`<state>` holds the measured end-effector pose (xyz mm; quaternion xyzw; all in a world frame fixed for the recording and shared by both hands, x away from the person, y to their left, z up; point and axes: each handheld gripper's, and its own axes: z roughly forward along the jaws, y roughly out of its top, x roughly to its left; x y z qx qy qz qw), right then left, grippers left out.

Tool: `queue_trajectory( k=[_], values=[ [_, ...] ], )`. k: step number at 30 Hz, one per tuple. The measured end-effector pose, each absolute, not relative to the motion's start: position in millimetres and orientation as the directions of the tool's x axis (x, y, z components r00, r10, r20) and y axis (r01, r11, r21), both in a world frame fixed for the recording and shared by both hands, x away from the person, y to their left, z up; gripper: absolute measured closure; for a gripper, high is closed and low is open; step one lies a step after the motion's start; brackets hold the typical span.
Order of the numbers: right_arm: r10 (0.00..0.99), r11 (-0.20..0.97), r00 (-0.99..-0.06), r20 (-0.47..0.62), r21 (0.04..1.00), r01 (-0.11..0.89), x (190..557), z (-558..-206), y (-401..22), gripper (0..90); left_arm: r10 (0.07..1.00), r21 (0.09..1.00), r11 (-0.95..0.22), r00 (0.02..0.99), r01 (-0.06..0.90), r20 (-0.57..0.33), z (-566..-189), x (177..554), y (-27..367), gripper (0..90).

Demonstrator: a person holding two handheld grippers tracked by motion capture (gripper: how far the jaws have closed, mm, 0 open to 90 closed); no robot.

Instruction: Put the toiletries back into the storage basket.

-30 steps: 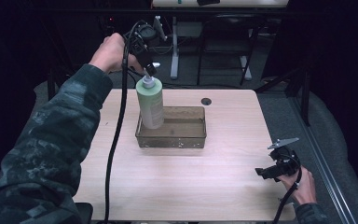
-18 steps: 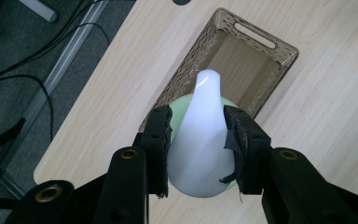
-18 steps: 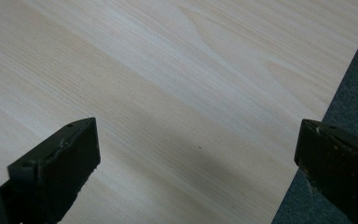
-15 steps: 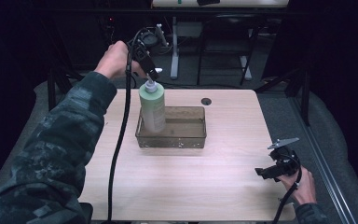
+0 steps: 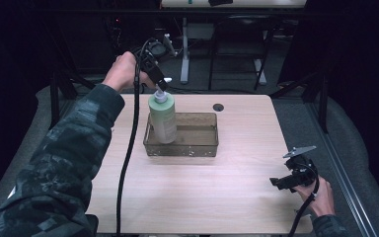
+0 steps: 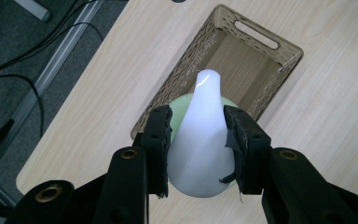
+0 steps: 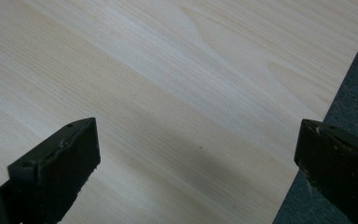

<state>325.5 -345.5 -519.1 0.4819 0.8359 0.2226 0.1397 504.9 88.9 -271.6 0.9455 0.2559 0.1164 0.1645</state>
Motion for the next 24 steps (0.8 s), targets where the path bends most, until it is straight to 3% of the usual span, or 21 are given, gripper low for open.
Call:
queue_trajectory(
  k=[24],
  values=[
    [0.864, 0.441, -0.503, -0.024, 0.517, 0.733, 325, -517, -344, 0.0, 0.536, 0.376, -0.802, 0.837, 0.464, 0.110, -295, 503, 101, 63.4]
  ],
)
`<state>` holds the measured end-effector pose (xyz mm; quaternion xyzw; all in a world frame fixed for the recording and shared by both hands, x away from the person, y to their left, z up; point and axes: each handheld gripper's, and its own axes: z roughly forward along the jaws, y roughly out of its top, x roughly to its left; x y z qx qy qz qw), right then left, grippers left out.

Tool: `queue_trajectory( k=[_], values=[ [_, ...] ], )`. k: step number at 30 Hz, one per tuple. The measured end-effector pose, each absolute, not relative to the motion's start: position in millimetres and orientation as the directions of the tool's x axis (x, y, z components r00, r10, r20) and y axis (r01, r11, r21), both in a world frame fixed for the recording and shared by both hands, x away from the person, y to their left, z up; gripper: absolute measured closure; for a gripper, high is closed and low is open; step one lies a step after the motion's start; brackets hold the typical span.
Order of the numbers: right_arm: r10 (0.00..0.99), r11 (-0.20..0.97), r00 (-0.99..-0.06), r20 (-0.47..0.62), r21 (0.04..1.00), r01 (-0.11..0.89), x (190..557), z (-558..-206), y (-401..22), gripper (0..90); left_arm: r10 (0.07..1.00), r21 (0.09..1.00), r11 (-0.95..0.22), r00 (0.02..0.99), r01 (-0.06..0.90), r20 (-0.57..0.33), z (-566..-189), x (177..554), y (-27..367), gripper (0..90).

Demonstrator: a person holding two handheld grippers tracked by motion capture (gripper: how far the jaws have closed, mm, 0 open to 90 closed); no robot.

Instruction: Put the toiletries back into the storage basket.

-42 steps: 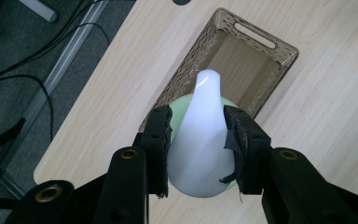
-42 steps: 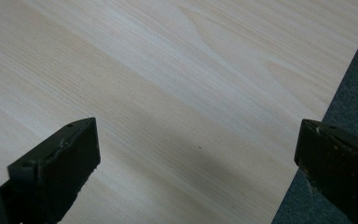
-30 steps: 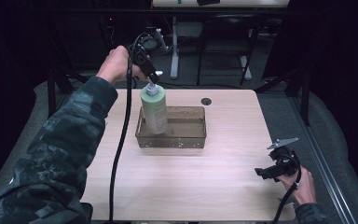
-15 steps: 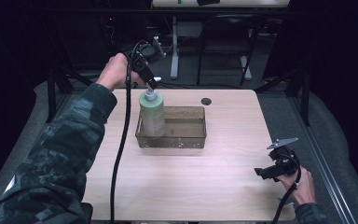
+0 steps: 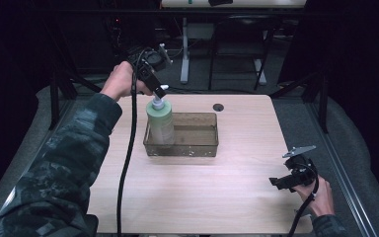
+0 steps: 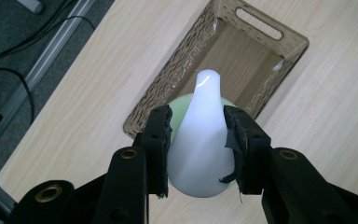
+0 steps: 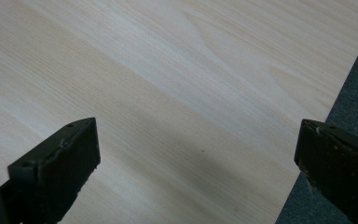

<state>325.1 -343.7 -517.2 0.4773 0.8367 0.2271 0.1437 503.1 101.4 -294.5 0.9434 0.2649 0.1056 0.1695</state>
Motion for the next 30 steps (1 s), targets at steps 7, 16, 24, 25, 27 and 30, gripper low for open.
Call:
queue_trajectory(
  k=[7, 16, 24, 25, 27, 30],
  values=[
    [0.864, 0.441, -0.503, -0.022, 0.514, 0.736, 325, -518, -344, 0.0, 0.539, 0.361, -0.803, 0.836, 0.473, 0.102, -303, 504, 105, 63.4],
    [0.864, 0.443, -0.503, -0.025, 0.515, 0.734, 325, -518, -344, 0.0, 0.544, 0.354, -0.800, 0.834, 0.484, 0.091, -311, 504, 109, 63.4],
    [0.864, 0.442, -0.502, -0.027, 0.516, 0.733, 325, -518, -344, 0.0, 0.544, 0.347, -0.801, 0.835, 0.488, 0.083, -318, 505, 110, 63.4],
    [0.865, 0.441, -0.501, -0.027, 0.516, 0.734, 325, -518, -344, 0.0, 0.544, 0.343, -0.802, 0.835, 0.489, 0.085, -318, 505, 111, 63.4],
    [0.866, 0.440, -0.500, -0.026, 0.516, 0.735, 325, -518, -344, 0.0, 0.545, 0.337, -0.804, 0.834, 0.490, 0.087, -318, 505, 111, 63.3],
    [0.865, 0.443, -0.501, -0.031, 0.516, 0.733, 325, -518, -345, 0.0, 0.547, 0.347, -0.799, 0.833, 0.491, 0.082, -319, 506, 113, 63.3]
  ],
)
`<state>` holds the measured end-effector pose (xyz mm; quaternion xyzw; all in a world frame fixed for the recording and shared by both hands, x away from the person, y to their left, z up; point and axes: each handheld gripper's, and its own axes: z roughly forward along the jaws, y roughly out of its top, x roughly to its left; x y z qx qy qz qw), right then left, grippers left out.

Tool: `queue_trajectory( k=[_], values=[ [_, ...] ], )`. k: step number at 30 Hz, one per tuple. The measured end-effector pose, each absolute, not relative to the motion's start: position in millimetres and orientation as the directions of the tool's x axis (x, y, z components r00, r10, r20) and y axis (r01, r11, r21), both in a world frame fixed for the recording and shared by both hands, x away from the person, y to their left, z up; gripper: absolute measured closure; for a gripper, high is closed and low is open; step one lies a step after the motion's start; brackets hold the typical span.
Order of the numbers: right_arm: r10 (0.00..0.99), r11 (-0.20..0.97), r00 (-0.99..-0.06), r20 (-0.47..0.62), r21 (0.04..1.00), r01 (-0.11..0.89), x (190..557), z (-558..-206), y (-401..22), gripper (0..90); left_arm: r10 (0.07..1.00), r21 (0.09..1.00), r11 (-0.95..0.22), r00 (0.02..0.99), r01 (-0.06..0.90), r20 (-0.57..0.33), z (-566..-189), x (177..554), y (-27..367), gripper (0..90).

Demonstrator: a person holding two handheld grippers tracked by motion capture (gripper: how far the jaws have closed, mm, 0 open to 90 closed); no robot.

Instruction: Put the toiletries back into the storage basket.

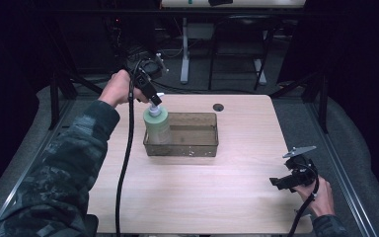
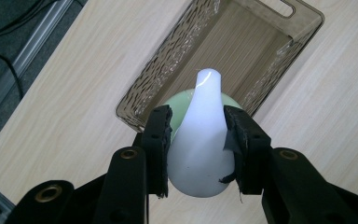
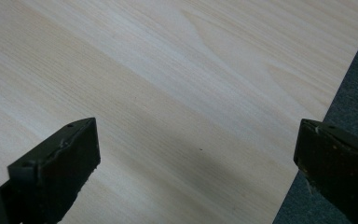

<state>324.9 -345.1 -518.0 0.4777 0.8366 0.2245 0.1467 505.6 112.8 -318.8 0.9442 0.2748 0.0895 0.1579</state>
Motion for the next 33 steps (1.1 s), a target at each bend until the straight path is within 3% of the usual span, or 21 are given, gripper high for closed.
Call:
queue_trajectory(
  k=[12, 24, 33],
  values=[
    [0.864, 0.444, -0.502, -0.032, 0.516, 0.732, 325, -518, -345, 0.0, 0.563, 0.382, -0.775, 0.824, 0.503, 0.057, -321, 506, 114, 62.2],
    [0.868, 0.436, -0.496, -0.029, 0.524, 0.732, 324, -517, -346, 0.0, 0.617, 0.472, -0.702, 0.787, 0.533, 0.030, -321, 501, 120, 15.9],
    [0.868, 0.437, -0.496, -0.030, 0.522, 0.732, 323, -516, -347, 0.0, 0.638, 0.532, -0.661, 0.770, 0.530, 0.026, -315, 488, 133, 0.3]
  ],
)
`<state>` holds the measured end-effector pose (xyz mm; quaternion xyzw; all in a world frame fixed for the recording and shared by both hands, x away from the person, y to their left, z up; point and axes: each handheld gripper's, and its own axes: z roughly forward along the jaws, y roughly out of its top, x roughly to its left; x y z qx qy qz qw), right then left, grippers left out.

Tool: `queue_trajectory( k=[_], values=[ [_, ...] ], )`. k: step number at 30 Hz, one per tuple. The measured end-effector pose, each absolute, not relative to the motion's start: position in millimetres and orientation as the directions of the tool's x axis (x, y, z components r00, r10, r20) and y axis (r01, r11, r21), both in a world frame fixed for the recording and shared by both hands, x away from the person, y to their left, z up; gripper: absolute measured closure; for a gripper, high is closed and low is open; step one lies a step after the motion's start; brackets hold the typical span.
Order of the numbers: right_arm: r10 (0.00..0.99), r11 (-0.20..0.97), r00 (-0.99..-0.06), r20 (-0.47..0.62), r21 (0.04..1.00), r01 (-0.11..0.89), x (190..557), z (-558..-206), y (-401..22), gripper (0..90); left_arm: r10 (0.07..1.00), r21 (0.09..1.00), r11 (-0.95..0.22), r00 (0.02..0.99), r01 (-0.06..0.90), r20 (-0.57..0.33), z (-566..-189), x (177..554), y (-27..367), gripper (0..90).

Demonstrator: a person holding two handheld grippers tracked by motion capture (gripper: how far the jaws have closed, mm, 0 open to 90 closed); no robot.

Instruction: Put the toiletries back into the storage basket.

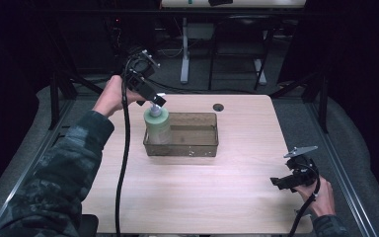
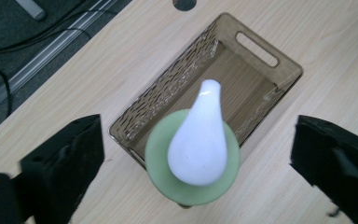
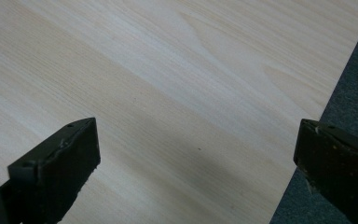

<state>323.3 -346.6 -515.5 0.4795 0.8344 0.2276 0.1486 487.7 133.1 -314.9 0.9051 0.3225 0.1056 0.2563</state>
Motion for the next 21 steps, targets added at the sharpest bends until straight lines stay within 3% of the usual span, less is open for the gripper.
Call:
queue_trajectory(
  k=[21],
  values=[
    [0.869, 0.429, -0.494, -0.023, 0.533, 0.729, 323, -515, -347, 0.0, 0.697, 0.610, -0.581, 0.716, 0.539, 0.031, -335, 442, 181, 0.0]
  ],
)
